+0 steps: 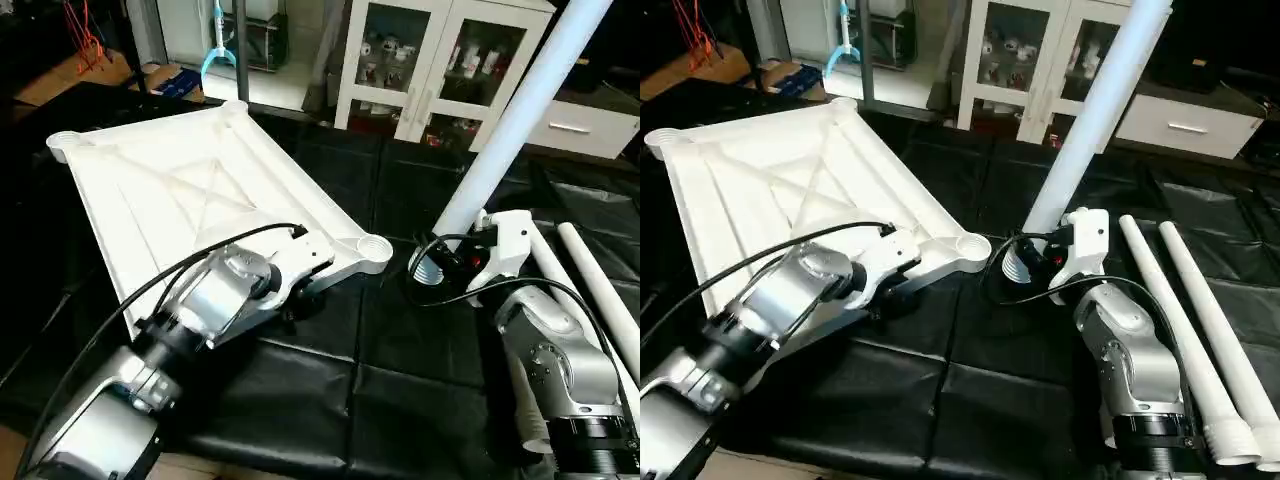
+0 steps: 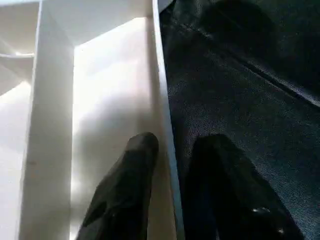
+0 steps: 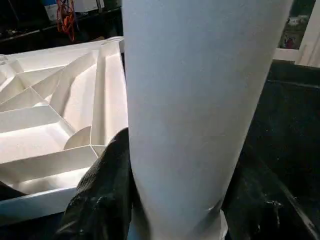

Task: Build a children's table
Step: Pick table leg

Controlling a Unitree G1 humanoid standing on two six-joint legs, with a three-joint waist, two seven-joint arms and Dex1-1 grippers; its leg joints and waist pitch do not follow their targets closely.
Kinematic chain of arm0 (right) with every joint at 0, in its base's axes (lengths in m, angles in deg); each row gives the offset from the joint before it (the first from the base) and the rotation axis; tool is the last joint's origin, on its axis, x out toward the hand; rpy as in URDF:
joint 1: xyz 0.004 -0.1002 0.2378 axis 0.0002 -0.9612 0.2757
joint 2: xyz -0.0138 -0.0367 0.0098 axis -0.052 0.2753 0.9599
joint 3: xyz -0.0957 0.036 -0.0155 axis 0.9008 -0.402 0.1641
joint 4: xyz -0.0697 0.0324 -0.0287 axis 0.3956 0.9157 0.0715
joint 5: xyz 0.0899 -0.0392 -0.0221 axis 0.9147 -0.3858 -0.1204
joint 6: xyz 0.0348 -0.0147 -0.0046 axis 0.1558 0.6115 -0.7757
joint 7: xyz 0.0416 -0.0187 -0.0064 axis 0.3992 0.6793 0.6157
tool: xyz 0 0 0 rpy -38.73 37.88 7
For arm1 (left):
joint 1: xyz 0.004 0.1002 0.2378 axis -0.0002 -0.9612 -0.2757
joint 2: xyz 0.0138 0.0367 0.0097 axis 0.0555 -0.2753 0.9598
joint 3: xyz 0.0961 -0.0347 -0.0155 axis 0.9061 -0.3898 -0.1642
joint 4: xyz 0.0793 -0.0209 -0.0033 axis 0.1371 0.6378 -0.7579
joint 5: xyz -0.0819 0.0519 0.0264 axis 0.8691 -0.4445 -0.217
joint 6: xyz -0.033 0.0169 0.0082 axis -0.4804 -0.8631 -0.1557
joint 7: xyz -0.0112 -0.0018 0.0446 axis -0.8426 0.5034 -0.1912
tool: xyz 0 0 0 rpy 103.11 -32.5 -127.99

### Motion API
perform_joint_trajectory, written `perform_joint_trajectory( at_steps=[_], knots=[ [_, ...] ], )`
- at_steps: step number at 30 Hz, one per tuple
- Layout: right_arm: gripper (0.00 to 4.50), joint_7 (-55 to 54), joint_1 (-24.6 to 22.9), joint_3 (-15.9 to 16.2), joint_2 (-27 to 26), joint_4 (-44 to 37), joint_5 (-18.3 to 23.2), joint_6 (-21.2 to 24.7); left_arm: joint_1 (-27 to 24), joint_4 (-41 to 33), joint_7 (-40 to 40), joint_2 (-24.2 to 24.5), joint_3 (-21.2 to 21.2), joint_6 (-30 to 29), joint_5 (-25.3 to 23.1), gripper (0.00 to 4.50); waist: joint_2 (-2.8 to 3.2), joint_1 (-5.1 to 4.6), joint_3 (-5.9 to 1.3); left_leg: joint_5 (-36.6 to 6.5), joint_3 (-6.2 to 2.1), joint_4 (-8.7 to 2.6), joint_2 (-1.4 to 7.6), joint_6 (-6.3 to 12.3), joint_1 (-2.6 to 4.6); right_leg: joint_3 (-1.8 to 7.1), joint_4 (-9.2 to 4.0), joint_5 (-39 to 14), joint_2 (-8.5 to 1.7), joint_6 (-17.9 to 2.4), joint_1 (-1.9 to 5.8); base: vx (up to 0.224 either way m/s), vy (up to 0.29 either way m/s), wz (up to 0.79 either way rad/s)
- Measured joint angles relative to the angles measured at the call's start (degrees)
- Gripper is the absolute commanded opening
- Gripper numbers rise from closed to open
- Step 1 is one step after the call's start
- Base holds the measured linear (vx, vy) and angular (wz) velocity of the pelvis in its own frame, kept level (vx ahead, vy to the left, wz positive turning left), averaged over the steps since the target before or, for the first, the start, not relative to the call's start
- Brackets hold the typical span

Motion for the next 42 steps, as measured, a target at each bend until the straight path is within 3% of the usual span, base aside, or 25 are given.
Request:
perform_joint_trajectory(
  at_steps=[6,10,17,24,27,37,39,42],
  knots=[
    [1.86,0.01,0.00,0.35,-0.53,0.00,0.01,0.00,0.24,1.79,-1.65,-0.05,-0.17,2.95,-0.06,0.78,0.06,0.06,-0.04,0.00,0.00,0.00,-0.01,0.00,0.04,-0.01,0.00,0.00,-0.02,0.00,0.04,0.000,0.000,0.00],
    [1.86,0.01,0.01,0.55,-0.54,0.00,0.03,0.00,-0.05,1.83,-2.92,0.63,-0.14,4.32,-0.09,0.60,0.12,0.01,-0.05,-0.01,0.00,-0.04,-0.01,0.00,0.02,-0.01,-0.03,-0.02,-0.01,0.02,0.03,0.000,0.000,0.00],
    [1.86,0.89,0.05,0.64,-1.19,-0.25,0.40,-0.11,-2.83,-0.48,-7.83,4.16,1.26,12.77,-0.70,0.05,0.87,0.69,-0.09,0.00,0.02,-0.07,-0.03,-0.01,0.04,-0.01,-0.03,-0.05,-0.06,0.08,0.08,0.000,0.000,0.00],
    [1.86,7.64,-1.71,2.68,-0.92,-2.06,2.11,-1.07,-10.43,-11.51,-16.28,12.56,3.11,22.96,-0.51,0.00,1.47,1.22,-0.03,-0.01,0.08,-0.10,-0.02,-0.01,0.00,0.07,-0.02,-0.34,-0.10,0.54,0.13,0.000,0.000,0.00],
    [1.86,10.50,-2.30,3.85,-0.88,-1.93,3.08,-1.10,-12.37,-14.56,-17.23,14.23,2.98,22.90,0.05,0.00,1.48,1.09,-0.03,-0.01,0.11,-0.12,-0.02,0.00,0.00,0.07,-0.01,-0.27,-0.10,0.42,0.13,0.000,0.000,0.00],
    [1.86,17.59,-2.83,4.36,0.07,2.59,4.74,-1.42,-14.06,-16.45,-16.39,14.14,1.29,23.13,-0.92,0.00,0.74,0.19,-0.05,0.00,0.24,-0.12,-0.03,0.01,0.00,0.14,-0.01,-0.43,-0.17,0.69,0.15,0.000,0.000,0.00],
    [1.86,17.92,-2.83,4.28,0.25,2.58,4.80,-1.42,-14.22,-16.38,-16.13,13.96,0.87,23.39,-1.15,0.47,0.71,0.14,-0.03,0.00,0.25,-0.12,-0.02,0.00,0.00,0.13,0.02,-0.44,-0.17,0.70,0.13,0.000,0.000,0.00],
    [1.86,18.15,-2.83,3.71,0.90,2.50,5.00,-1.41,-15.28,-16.36,-14.24,13.06,-1.06,24.03,0.42,0.62,0.35,0.10,0.10,0.01,0.24,-0.12,0.01,0.00,-0.19,0.09,0.03,-0.44,-0.17,0.70,0.00,0.000,0.000,0.00]
  ],
)
